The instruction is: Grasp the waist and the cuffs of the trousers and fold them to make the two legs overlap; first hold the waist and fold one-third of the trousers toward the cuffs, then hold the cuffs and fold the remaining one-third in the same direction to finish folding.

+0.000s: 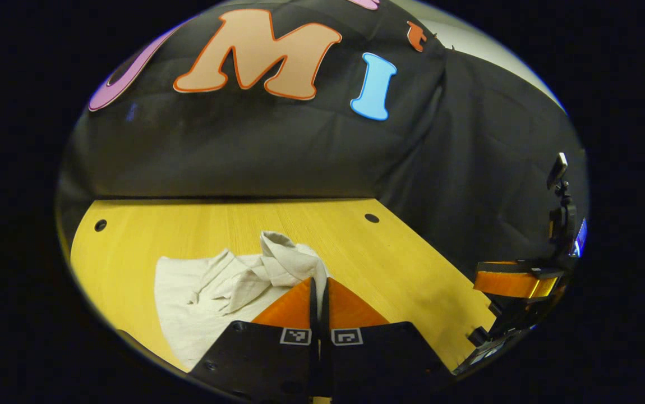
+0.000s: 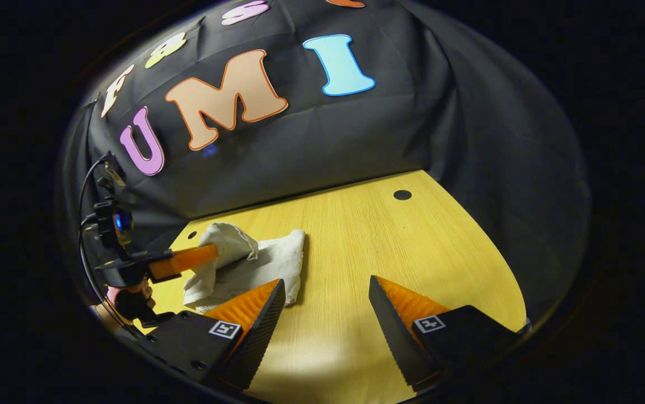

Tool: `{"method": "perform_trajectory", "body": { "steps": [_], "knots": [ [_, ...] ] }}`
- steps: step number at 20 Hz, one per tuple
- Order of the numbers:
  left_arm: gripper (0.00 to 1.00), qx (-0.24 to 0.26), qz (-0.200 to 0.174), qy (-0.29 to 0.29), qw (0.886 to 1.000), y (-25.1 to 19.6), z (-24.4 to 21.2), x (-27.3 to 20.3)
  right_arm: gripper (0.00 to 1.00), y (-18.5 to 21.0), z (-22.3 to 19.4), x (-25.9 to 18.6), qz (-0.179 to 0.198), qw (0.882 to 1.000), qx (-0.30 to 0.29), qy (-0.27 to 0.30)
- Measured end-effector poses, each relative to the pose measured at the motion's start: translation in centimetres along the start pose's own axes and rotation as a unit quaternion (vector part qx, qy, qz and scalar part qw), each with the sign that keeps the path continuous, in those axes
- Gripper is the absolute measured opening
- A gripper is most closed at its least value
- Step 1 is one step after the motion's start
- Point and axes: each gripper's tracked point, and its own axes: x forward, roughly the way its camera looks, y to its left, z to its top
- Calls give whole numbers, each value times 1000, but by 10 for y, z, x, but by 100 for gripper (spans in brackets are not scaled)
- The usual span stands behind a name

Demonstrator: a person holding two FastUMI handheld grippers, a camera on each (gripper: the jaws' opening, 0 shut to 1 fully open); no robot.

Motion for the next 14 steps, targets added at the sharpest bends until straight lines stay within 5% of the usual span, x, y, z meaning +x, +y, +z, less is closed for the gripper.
{"method": "perform_trajectory", "body": {
  "steps": [3, 5, 8, 14],
  "knots": [
    [2, -9, -19, 28, 999, -16, -24, 14, 96, -4, -4, -6, 2, 1000, -1, 3],
    [41, -32, -70, 41, 996, -43, -37, 16, 97, -2, -4, -9, 9, 1000, 6, 1],
    [94, -39, -63, 35, 997, -48, -40, 10, 96, 1, -6, -10, 14, 1000, 4, -2],
    [95, -51, -14, 5, 999, -28, -23, -31, 96, 17, -4, -12, 35, 999, -6, -14]
  ]
}}
